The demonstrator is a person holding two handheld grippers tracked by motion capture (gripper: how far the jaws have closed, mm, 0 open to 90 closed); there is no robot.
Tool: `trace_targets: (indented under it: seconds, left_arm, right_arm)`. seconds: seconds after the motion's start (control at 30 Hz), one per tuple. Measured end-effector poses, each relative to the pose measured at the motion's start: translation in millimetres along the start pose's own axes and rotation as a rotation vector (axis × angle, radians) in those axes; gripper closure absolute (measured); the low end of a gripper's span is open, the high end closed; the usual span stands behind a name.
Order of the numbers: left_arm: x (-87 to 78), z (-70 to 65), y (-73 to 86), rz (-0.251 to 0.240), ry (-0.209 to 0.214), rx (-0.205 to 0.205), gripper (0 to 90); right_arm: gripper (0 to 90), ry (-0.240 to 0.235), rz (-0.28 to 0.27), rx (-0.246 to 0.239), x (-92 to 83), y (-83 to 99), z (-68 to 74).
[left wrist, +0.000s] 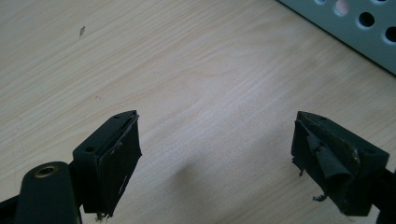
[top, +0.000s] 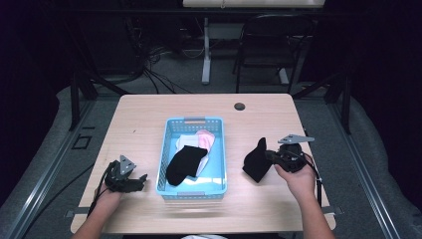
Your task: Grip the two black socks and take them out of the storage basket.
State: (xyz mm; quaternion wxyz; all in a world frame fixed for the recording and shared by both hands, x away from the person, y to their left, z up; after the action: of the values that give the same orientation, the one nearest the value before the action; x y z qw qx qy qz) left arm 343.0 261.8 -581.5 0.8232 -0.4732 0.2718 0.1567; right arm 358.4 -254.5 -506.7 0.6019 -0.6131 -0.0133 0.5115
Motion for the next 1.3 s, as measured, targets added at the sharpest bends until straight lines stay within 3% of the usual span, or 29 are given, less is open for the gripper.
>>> trace_targets:
  seconds: [0.17,0.4,0.67,0.7,0.97,1.1,1.23,1.3]
  left_arm:
    - [0.2,0.9,-0.4,-0.003,0.001,0.001,15.6]
    - [0.3,0.8,-0.8,-0.003,0.002,0.001,15.6]
    - [0.0,1.3,-0.8,-0.004,0.002,-0.001,15.6]
    - [0.1,1.3,-0.8,-0.004,0.002,-0.001,15.6]
    - [0.6,0.8,-0.7,-0.002,0.001,0.002,15.6]
    - [0.5,0.5,-0.5,0.001,-0.001,0.001,15.6]
    - [0.2,0.2,-0.6,-0.002,0.000,0.006,15.6]
    - [0.0,0.4,-0.6,-0.003,0.000,0.005,15.6]
  right_arm:
    - [87.2,0.064,0.020,0.034,6.4,15.1,-14.4]
    - [82.3,0.073,0.020,0.102,6.4,30.6,-29.3]
    - [65.7,0.108,0.017,0.096,8.9,35.4,-31.5]
    - [61.1,0.136,0.016,0.088,8.3,34.9,-30.9]
    - [53.0,0.178,0.022,0.051,3.2,27.8,-24.9]
    - [53.5,0.159,0.011,0.003,-0.9,14.1,-12.0]
    - [56.5,0.079,0.007,-0.029,1.2,-3.5,3.4]
    - [58.3,0.044,0.022,-0.080,5.4,-17.3,15.9]
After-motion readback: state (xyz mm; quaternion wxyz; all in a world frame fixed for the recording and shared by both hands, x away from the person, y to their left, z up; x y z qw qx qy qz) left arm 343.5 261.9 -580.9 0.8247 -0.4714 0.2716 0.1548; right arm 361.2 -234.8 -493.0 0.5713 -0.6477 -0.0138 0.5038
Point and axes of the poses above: each handheld gripper's, and its own axes: x roughly forward along the jaws, y roughly out of its underside, z roughly to its left, the point moved 1 cm from there along x, roughly forward along the jaws, and after that the axes turned 15 degrees about -y, right-handed, at the moved point
